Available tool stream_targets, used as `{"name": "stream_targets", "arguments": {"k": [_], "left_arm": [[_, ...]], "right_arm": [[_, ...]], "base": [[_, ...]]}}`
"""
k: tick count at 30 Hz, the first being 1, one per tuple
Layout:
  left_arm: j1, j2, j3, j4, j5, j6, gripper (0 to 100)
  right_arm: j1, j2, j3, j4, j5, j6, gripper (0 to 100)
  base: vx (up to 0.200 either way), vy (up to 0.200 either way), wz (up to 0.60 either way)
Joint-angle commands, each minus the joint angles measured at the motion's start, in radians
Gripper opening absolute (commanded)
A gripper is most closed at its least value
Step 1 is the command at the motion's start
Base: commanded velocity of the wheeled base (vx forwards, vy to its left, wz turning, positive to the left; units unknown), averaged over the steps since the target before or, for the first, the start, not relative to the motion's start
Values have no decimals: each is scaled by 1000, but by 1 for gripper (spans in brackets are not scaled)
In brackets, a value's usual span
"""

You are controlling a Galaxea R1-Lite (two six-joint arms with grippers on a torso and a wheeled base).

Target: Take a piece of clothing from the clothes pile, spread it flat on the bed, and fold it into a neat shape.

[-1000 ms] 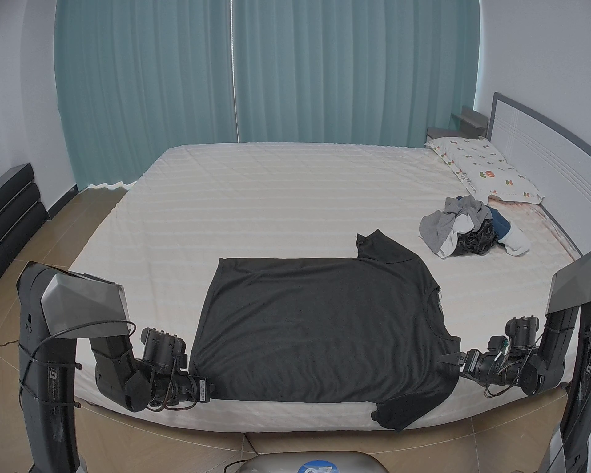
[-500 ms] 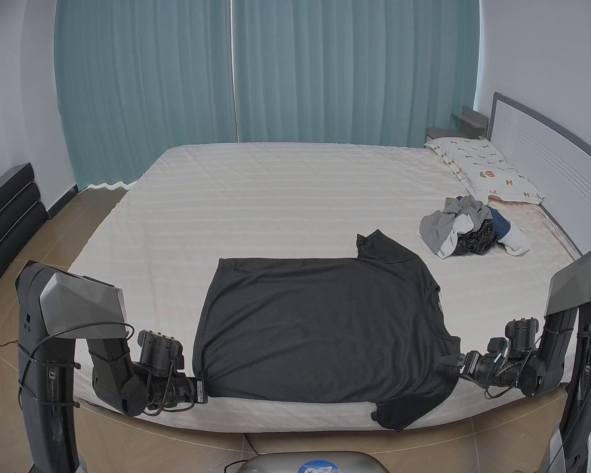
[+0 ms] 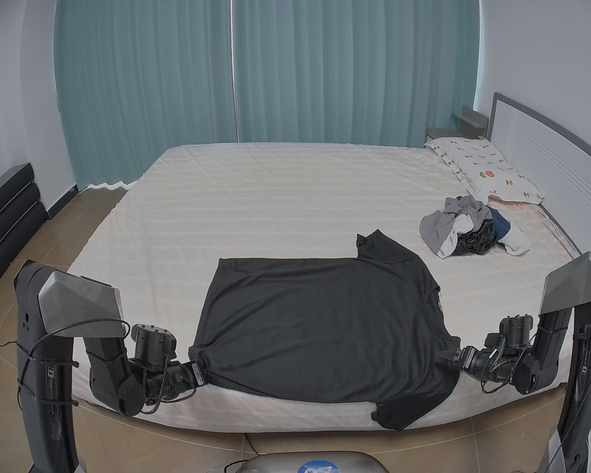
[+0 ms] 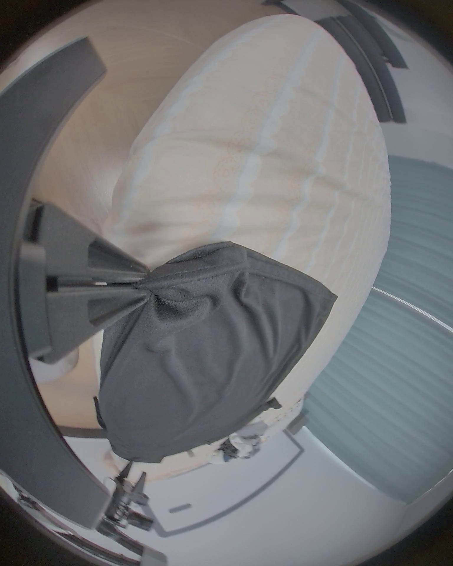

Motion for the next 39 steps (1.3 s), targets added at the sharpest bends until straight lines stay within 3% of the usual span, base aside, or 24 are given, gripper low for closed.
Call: {"name": "stream_targets", "arguments": {"k": [1,5,14,15,25,39], "left_arm": [[21,-3,-9,-10,-26,-55,0],[32,-17,-8,-47,-65,-147,0],[35,-15,-5,-51,-81,-150,0],[35,-15,-3,-51,-81,-150,0],[36,-15,-6,-51,-83,-151,0],[36,-14,-8,-51,-83,-151,0]], "right_arm": [[3,42,-49,-1,-33,0,100],[5,55,-79,-1,-37,7,100],[6,69,-123,14,-53,4,100],[6,71,-126,15,-54,4,0],[-3,68,-263,37,-90,4,0],[-8,77,-579,250,-142,6,0]], "base": [[0,0,0],[0,0,0],[0,0,0],[0,0,0],[0,0,0],[0,0,0]]}}
